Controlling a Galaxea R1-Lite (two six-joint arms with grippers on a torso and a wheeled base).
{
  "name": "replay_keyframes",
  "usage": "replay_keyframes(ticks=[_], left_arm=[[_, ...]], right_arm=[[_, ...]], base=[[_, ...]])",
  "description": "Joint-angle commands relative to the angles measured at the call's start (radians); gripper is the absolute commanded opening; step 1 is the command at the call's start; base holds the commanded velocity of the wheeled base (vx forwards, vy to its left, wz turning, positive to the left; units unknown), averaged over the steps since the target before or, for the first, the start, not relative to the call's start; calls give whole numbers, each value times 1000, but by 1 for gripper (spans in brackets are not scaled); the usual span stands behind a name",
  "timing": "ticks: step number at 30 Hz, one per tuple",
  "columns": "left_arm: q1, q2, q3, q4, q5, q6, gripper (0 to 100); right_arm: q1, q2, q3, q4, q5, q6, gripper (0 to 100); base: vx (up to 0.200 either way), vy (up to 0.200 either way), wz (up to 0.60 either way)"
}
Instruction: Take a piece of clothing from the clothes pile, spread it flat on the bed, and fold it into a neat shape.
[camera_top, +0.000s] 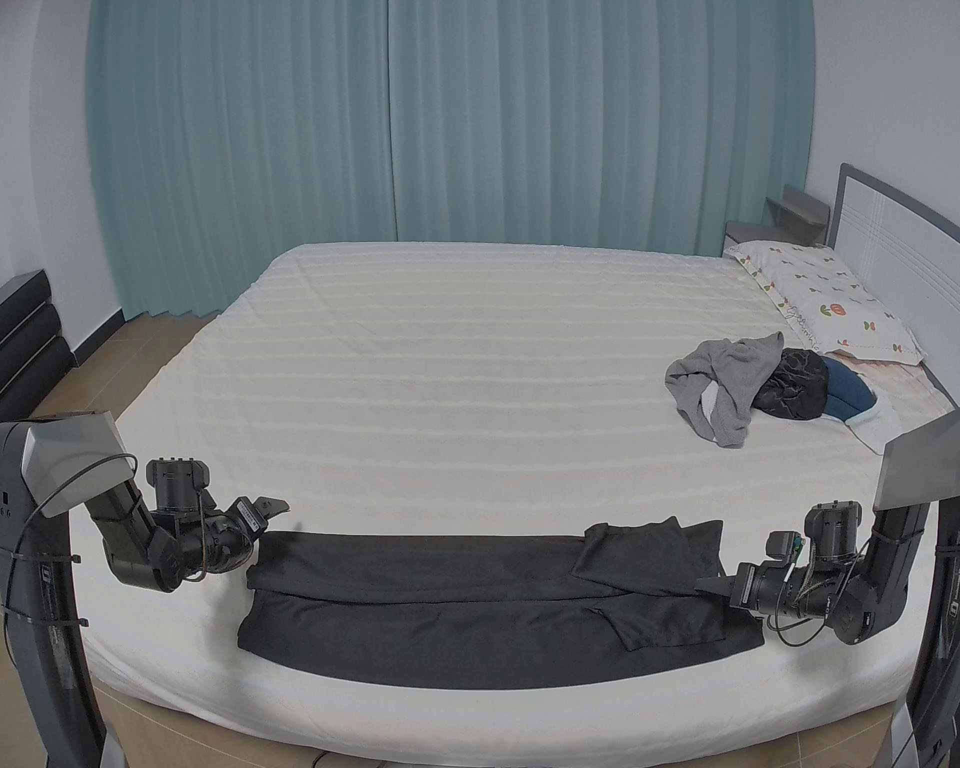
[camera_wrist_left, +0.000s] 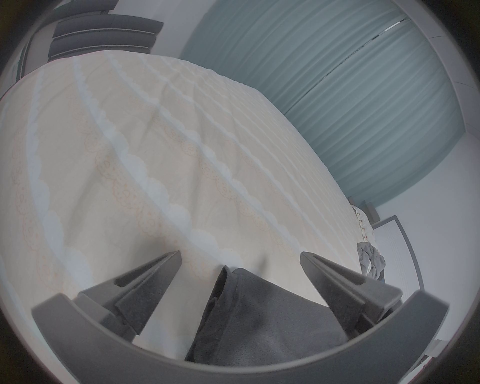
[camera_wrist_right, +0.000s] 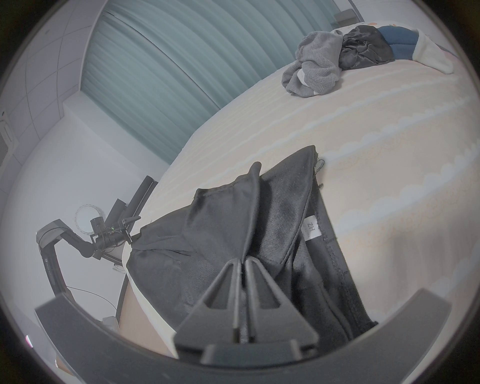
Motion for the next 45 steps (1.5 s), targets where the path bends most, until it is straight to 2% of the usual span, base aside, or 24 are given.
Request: replay_keyframes(ticks=[1,4,7,9,10,12,17,20,22,23,24,30,31,35,37,45], left_arm=[[3,-21,20,4,0,0,100],[3,-95,95,1,-3,0,100],[1,-133,144,1,-2,0,100],[1,-173,186,6,-2,3,100],[0,-181,190,7,-2,3,100],[-5,-207,215,10,0,4,100],[-7,-238,301,1,0,12,100],[-16,-230,322,6,0,12,100],[-26,-225,318,6,3,12,100],[-26,-225,318,4,4,12,100],[-34,-208,305,1,9,12,100],[-62,-156,275,0,14,10,100],[-69,-150,275,0,15,10,0],[-65,-155,267,-2,38,6,0],[-63,-158,266,-5,58,3,0],[-62,-189,270,-56,73,-60,0]], right_arm=[[-10,-18,-7,-3,-3,5,100],[-30,-81,-1,-6,-1,37,100],[-21,-147,4,-1,-8,119,100],[-1,-205,10,11,-14,209,100],[5,-212,13,11,-15,221,100],[35,-225,23,11,-46,255,100],[74,-198,30,12,-121,266,100],[117,-189,40,11,-155,364,100],[134,-192,42,12,-202,438,100],[134,-192,42,12,-207,441,100],[137,-192,42,14,-248,444,100],[165,-195,37,74,-294,453,100],[179,-204,36,100,-308,456,100],[237,-219,17,160,-390,482,100],[246,-215,-9,180,-406,517,100],[255,-221,-98,350,-420,593,100]], base=[[0,0,0],[0,0,0],[0,0,0],[0,0,0],[0,0,0],[0,0,0],[0,0,0],[0,0,0],[0,0,0],[0,0,0],[0,0,0],[0,0,0],[0,0,0],[0,0,0],[0,0,0],[0,0,0]])
